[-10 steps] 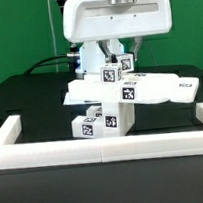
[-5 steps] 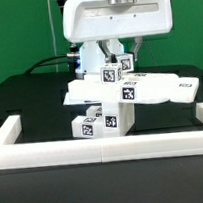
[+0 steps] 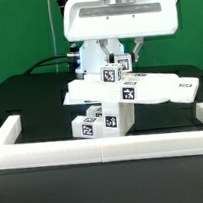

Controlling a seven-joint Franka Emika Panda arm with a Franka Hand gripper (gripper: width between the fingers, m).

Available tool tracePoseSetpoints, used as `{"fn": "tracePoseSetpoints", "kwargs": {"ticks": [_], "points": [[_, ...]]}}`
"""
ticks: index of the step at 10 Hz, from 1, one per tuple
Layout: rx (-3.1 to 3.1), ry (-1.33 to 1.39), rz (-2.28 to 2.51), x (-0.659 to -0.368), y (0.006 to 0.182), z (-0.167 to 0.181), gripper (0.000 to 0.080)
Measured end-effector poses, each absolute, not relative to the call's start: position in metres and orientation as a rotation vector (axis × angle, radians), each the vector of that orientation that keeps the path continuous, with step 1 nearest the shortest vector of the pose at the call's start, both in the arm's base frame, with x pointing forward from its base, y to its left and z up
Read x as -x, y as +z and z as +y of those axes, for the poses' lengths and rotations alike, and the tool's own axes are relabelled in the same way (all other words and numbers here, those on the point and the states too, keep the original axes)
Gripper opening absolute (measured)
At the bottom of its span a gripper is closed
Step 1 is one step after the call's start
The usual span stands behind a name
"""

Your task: Assemble chair

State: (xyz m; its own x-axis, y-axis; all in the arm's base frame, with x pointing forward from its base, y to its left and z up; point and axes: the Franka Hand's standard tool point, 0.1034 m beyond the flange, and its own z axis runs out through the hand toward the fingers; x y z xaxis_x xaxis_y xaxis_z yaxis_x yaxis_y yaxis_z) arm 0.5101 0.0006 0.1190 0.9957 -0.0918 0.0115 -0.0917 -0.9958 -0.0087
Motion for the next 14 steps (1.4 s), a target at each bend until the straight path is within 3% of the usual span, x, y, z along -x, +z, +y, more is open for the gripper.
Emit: {"fn": "tracePoseSetpoints", "kwargs": {"ticks": [14], "points": [[2.811, -0.002, 1.329, -0.5102, 0.1188, 0.0084, 0.0288]]}}
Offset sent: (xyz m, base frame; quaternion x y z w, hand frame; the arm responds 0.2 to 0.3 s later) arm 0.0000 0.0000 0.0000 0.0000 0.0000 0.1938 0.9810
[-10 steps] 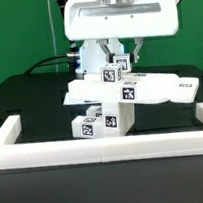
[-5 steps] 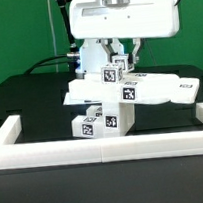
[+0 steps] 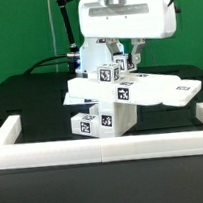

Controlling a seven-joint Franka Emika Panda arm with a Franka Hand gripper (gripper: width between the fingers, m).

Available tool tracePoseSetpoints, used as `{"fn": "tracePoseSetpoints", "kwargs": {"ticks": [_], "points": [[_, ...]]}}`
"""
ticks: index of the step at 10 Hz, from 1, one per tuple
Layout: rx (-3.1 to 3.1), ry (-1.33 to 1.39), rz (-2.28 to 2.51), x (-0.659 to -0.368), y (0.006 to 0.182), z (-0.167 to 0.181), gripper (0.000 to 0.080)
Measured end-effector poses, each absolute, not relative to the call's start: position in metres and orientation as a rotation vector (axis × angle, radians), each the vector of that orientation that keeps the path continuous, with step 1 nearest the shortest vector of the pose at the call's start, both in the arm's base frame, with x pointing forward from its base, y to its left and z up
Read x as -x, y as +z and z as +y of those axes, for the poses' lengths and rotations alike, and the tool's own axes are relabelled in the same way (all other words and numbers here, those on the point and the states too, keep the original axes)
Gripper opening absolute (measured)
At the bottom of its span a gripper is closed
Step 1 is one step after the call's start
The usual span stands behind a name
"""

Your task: Assemble chair

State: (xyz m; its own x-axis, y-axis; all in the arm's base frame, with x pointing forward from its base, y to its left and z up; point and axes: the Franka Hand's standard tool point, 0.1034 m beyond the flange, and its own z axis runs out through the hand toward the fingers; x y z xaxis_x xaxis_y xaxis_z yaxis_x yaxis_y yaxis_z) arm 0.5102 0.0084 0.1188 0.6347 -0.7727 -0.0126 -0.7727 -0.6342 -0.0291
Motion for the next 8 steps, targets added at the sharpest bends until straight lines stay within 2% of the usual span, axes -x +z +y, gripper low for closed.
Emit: {"fn": "tracePoseSetpoints", "kwargs": {"ticks": [1, 2, 3, 4, 5, 8], "points": [[2.817, -0.002, 1.317, -0.5101, 0.1188, 0.0086, 0.0288], [2.836, -0.002, 1.276, -0.5101, 0.1187, 0.0086, 0.0447], [2.837, -0.002, 1.275, -0.5101, 0.1187, 0.0088, 0.0573], [2.879, -0.006, 1.186, -0.5104, 0.1192, 0.0092, 0.0573], [2.951, -0.012, 0.996, -0.5104, 0.1191, 0.0105, 0.0633], [3.067, -0.021, 0.544, -0.5103, 0.1196, 0.0106, 0.0649]]}}
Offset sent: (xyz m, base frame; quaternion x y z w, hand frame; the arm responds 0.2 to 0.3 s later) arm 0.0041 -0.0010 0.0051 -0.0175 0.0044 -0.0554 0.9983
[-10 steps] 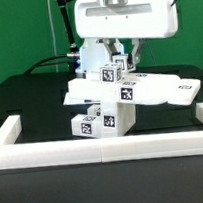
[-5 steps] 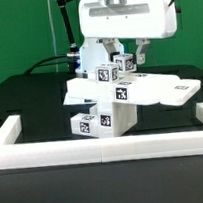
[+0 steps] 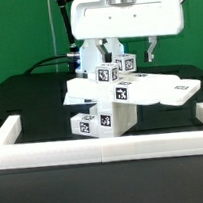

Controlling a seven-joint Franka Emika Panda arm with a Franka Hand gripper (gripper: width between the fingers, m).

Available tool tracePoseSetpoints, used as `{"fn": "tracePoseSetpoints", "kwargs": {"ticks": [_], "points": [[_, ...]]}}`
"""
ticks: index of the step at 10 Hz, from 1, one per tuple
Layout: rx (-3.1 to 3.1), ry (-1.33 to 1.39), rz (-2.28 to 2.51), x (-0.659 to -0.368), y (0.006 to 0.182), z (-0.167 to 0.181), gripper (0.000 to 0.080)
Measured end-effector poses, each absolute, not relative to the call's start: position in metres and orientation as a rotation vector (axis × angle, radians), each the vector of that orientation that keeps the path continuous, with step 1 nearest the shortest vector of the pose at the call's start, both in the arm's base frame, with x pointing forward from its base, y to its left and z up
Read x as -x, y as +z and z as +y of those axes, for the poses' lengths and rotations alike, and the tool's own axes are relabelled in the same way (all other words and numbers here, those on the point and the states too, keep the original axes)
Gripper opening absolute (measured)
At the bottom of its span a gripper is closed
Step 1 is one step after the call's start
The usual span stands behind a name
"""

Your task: Assemble chair

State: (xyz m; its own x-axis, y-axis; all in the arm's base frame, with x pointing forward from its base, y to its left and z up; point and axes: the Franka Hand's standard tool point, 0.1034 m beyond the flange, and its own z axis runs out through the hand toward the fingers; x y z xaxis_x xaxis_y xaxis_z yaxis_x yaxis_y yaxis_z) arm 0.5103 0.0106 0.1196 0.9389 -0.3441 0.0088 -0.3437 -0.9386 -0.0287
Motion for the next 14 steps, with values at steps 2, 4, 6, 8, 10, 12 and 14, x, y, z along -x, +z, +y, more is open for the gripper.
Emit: {"fn": "tracePoseSetpoints", "kwargs": {"ticks": [2, 4, 6, 8, 10, 12, 14], "points": [[3.103, -0.024, 0.291, -0.5102, 0.1195, 0.0099, 0.0649], [3.118, -0.028, 0.02, -0.5102, 0.1195, 0.011, 0.0649], [3.115, -0.03, -0.163, -0.5103, 0.1195, 0.011, 0.0649], [3.099, -0.032, -0.371, -0.5103, 0.1195, 0.0096, 0.0649], [3.067, -0.034, -0.594, -0.5104, 0.1196, 0.0074, 0.0649], [3.064, -0.033, -0.611, -0.5104, 0.1193, 0.007, 0.0529], [3.064, -0.033, -0.611, -0.5103, 0.1192, 0.0068, 0.0346]]}}
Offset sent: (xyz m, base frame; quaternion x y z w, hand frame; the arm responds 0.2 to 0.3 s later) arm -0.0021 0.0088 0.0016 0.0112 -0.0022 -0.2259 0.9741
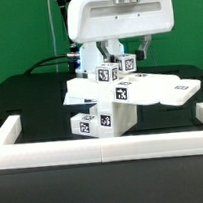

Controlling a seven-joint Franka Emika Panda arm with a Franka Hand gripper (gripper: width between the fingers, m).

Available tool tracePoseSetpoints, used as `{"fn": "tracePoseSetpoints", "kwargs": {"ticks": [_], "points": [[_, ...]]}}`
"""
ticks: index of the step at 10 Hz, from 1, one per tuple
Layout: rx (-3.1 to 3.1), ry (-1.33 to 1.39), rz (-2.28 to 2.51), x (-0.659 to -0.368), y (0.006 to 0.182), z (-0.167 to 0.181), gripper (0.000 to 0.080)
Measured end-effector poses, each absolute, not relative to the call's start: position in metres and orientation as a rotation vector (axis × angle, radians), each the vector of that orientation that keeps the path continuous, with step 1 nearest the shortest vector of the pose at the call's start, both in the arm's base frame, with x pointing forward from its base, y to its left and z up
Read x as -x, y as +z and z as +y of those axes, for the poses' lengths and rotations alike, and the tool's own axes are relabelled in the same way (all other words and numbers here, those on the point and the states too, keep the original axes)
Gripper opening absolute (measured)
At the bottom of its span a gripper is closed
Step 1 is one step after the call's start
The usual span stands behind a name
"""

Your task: Assemble chair

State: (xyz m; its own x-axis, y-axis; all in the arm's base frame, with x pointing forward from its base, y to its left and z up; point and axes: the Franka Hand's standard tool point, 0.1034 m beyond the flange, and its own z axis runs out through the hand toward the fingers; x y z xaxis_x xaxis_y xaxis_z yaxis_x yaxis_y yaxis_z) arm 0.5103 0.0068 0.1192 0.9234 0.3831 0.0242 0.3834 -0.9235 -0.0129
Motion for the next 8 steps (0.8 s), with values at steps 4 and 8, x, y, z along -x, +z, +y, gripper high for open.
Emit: {"fn": "tracePoseSetpoints", "kwargs": {"ticks": [4, 8], "points": [[3.088, -0.032, -0.453, -0.5104, 0.1192, 0.0071, 0.0285], [3.116, -0.028, 0.014, -0.5104, 0.1191, 0.0079, 0.0287]]}}
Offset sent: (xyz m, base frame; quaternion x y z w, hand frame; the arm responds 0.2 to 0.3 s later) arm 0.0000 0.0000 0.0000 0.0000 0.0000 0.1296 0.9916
